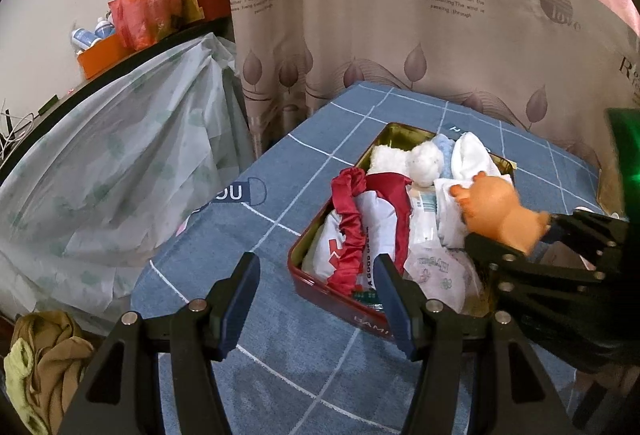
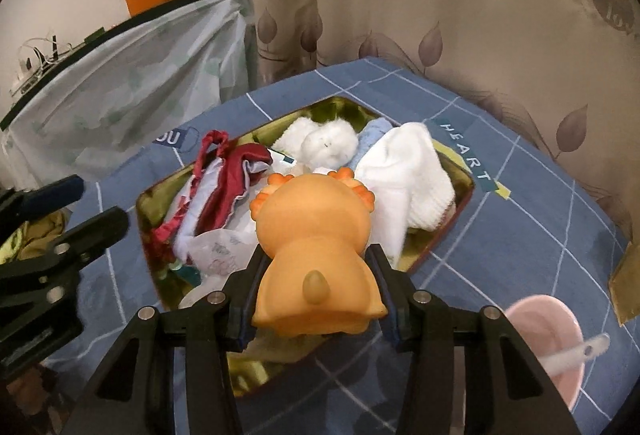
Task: Organize soft objects
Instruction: 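Carry the orange rubber toy into the gold tin with the right gripper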
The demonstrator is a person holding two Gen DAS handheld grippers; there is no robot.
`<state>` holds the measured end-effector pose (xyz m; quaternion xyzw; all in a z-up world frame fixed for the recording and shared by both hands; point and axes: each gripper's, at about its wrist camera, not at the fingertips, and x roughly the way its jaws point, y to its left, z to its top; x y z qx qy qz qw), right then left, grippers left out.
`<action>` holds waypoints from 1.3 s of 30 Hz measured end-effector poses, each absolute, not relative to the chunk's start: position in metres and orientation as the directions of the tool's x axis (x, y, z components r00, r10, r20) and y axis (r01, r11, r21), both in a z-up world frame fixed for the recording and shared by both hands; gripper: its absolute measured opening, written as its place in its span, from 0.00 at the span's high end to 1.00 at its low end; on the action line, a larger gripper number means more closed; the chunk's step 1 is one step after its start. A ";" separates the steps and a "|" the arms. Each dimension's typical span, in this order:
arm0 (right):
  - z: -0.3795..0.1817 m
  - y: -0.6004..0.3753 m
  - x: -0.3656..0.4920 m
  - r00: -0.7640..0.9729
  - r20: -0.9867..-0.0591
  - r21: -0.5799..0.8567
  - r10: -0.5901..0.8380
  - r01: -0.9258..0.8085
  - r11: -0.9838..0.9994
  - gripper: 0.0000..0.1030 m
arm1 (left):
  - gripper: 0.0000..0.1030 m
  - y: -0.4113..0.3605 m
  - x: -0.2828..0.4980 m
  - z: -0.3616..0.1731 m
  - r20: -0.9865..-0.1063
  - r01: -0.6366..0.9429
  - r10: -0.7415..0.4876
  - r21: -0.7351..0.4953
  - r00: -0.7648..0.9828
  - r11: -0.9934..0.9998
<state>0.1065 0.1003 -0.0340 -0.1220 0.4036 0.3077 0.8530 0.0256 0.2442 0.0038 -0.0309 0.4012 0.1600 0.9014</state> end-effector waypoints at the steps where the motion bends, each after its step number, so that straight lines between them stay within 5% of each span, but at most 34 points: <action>1: -0.037 0.103 0.109 0.487 -0.766 0.033 0.419 -0.621 0.783 0.57 | 0.42 0.244 0.026 0.004 -0.733 -0.313 0.263 0.072 0.628 0.947; 21: -0.042 0.111 0.118 0.525 -0.753 0.007 0.396 -0.595 0.804 0.53 | 0.42 0.243 0.026 0.001 -0.738 -0.311 0.258 0.068 0.624 0.948; 39: 0.007 0.064 0.065 0.632 -0.664 0.015 0.401 -0.524 0.851 0.11 | 0.41 0.240 0.025 0.003 -0.730 -0.303 0.260 0.075 0.633 0.950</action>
